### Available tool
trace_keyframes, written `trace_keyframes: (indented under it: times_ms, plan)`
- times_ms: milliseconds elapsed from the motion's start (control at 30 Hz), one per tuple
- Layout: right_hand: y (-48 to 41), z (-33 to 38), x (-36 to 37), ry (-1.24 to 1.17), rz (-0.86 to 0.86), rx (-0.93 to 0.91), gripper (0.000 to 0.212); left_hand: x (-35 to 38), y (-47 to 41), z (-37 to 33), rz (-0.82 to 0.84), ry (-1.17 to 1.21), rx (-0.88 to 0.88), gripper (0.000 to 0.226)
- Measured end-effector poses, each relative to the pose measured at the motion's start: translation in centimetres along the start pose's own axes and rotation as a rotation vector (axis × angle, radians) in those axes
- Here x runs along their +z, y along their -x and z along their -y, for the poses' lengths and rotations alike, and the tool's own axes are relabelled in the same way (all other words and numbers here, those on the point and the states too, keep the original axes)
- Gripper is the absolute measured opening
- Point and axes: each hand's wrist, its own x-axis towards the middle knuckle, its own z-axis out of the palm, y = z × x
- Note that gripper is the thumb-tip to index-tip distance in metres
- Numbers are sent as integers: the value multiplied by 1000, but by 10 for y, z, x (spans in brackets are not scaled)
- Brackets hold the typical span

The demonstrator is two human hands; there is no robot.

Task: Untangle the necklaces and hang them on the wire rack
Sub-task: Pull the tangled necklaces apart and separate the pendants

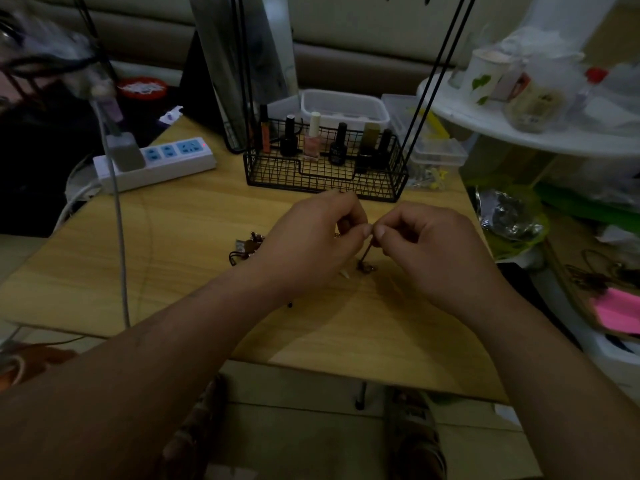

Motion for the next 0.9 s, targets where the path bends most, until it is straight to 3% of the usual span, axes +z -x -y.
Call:
trace_keyframes:
  times_ms: [467,600,767,900]
  plan:
    - [6,7,11,139,-71,-121,2,0,-1,0,15,98,-121,8]
    - [5,9,12,14,-106,-64,8,-1,-2,-1,-7,168,-113,11]
    - [2,12,3,-264,-26,78,7,-7,-4,-3,24,286,-157,10]
    - [4,10,2,-192,-18,18,6,-7,-3,-3,16,283,-155,10]
